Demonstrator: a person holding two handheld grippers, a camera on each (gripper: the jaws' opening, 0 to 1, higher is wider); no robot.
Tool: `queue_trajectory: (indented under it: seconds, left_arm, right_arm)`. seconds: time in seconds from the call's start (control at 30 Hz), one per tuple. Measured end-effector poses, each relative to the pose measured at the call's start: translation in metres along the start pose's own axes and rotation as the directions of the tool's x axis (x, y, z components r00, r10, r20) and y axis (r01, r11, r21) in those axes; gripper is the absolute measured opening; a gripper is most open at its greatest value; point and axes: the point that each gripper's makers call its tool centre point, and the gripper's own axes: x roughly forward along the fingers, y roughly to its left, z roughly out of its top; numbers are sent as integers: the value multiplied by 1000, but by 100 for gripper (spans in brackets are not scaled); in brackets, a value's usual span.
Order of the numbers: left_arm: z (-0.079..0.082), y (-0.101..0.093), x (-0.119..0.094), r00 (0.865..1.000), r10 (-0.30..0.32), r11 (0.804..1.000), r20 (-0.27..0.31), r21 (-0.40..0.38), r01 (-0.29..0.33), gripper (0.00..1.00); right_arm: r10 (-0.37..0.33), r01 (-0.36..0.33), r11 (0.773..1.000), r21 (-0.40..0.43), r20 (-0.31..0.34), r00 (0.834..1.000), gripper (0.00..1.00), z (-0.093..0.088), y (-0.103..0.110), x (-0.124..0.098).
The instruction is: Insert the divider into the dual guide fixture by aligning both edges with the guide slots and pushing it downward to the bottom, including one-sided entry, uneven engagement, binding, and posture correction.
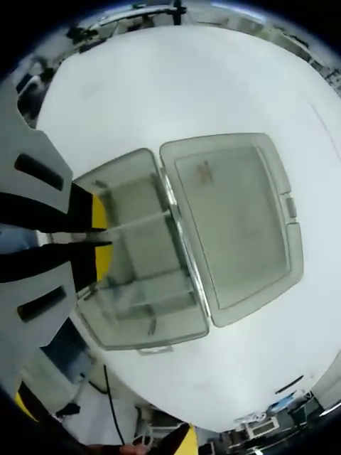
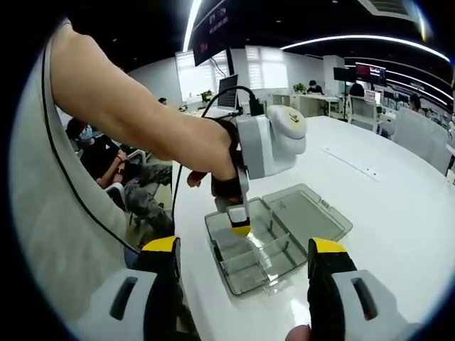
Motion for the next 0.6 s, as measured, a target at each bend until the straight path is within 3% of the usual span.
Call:
queue_trajectory:
  seconds: [0.6]
  left_arm:
    - [-2, 0, 2, 1000, -12, 1000, 10, -22, 13, 0]
  right_arm:
    - [1, -1, 1000, 6, 0, 1000, 71, -1, -3, 2]
